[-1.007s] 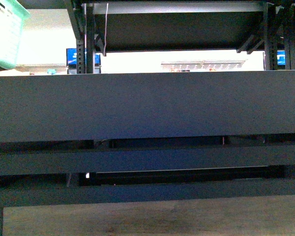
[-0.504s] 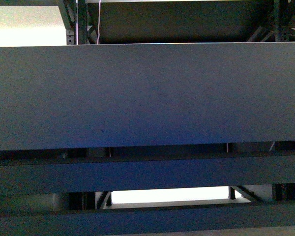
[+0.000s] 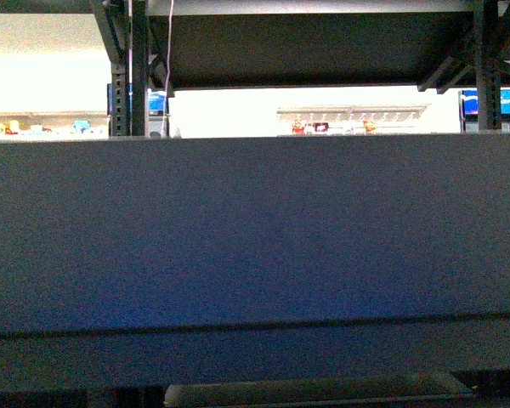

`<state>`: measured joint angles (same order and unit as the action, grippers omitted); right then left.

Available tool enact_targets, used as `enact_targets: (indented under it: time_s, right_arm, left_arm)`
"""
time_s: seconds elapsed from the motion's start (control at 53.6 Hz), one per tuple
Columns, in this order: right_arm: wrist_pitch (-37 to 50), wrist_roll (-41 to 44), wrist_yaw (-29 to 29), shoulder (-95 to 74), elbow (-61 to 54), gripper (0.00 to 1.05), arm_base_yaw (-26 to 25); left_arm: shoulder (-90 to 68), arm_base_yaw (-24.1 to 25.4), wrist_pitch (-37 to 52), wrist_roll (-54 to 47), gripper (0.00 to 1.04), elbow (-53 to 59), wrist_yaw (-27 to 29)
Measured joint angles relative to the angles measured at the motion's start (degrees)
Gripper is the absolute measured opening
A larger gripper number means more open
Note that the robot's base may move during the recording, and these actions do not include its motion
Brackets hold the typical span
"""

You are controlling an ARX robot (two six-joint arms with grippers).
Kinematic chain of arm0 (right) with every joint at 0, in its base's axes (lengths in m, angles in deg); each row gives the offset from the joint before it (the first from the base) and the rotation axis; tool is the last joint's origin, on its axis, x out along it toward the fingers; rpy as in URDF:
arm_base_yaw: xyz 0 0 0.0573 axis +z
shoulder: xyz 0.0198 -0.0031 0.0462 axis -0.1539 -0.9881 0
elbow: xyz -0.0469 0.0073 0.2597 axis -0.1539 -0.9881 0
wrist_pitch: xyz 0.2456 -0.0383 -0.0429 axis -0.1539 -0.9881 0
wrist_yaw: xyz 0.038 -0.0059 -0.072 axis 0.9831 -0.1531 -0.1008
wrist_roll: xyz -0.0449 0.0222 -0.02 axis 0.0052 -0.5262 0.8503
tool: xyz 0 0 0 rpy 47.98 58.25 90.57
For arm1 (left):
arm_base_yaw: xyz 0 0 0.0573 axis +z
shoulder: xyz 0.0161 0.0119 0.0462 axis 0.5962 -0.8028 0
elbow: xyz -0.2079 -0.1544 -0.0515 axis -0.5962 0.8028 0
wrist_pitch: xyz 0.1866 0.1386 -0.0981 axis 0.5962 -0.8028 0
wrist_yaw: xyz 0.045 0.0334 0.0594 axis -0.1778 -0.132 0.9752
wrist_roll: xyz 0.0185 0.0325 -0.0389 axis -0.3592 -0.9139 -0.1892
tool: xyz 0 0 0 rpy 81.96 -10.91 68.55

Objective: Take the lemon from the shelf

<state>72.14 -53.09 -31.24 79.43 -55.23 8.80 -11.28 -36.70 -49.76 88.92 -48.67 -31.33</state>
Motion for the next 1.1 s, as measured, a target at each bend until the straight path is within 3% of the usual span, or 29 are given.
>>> enact_targets:
  time_s: [1.101]
  right_arm:
    - [0.0, 0.0, 0.0, 0.0, 0.0, 0.97, 0.0]
  left_arm:
    - [0.0, 0.0, 0.0, 0.0, 0.97, 0.0, 0.0]
